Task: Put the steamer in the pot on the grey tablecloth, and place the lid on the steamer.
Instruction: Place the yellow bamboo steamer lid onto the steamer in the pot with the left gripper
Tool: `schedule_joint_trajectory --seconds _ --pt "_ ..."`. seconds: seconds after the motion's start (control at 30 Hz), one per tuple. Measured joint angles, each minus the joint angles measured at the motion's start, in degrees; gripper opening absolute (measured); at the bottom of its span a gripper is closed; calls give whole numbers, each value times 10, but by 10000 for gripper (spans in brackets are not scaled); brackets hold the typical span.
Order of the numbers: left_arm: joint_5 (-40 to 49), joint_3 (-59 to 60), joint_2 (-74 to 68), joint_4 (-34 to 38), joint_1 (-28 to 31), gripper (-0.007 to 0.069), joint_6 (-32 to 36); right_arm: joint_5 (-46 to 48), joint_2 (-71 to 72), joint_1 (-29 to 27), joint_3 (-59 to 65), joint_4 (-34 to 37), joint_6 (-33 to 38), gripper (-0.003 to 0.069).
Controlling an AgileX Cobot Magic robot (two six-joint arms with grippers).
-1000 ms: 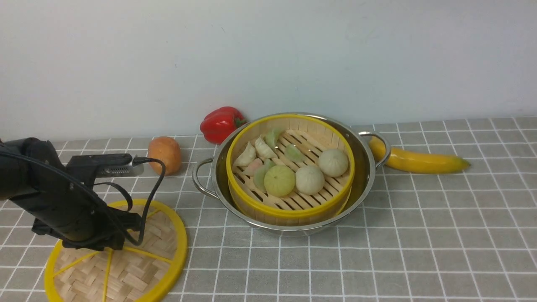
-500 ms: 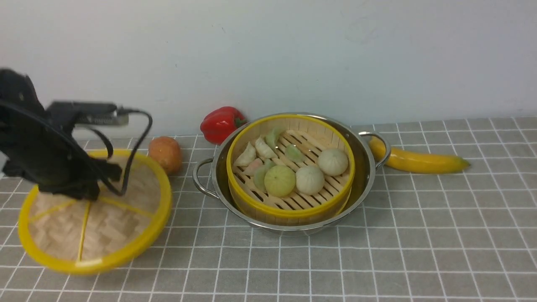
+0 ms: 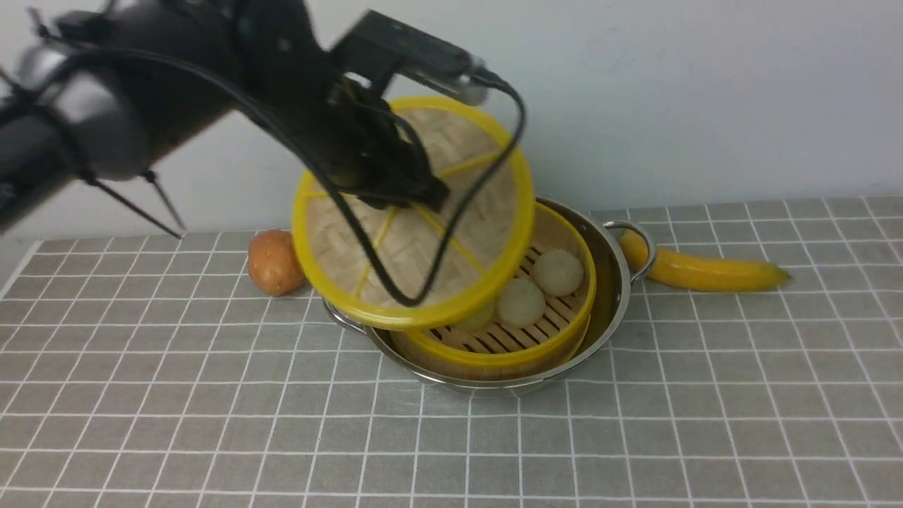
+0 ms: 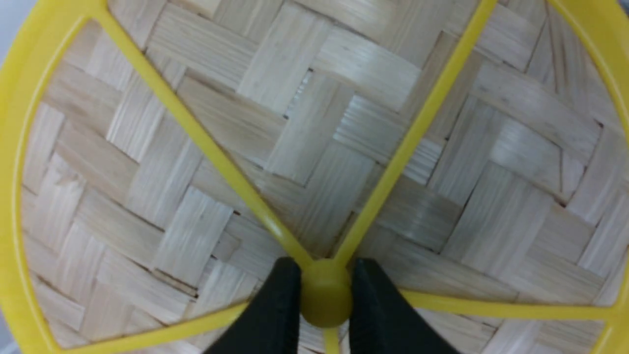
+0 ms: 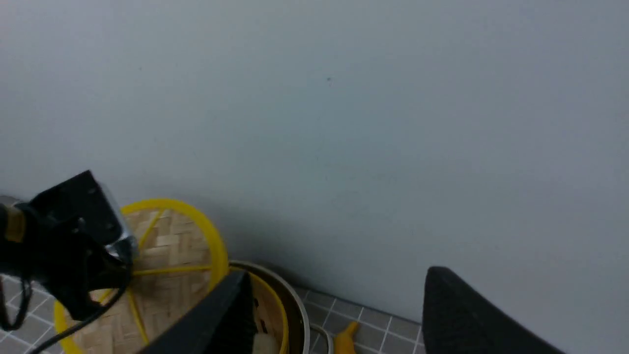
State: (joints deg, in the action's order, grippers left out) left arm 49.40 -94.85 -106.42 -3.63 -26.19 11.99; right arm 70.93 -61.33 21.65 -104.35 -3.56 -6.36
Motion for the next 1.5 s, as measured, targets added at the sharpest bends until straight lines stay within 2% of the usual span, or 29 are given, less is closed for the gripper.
schedule_joint_trajectory --seconds 0.2,0.4,0.77,1.1,1.5 --pt "-6 -58 -85 -21 -43 117 1 0 19 0 13 2 -18 461" --pt "0 -106 -136 -24 -48 117 1 0 20 0 16 3 -21 461" --pt "8 -123 -150 -32 -48 117 1 0 20 0 17 4 -21 461" --pt "180 -246 -152 -56 -50 117 -4 0 20 0 17 4 -21 461" --pt "209 -257 -175 -9 -50 117 -4 0 20 0 17 4 -21 461"
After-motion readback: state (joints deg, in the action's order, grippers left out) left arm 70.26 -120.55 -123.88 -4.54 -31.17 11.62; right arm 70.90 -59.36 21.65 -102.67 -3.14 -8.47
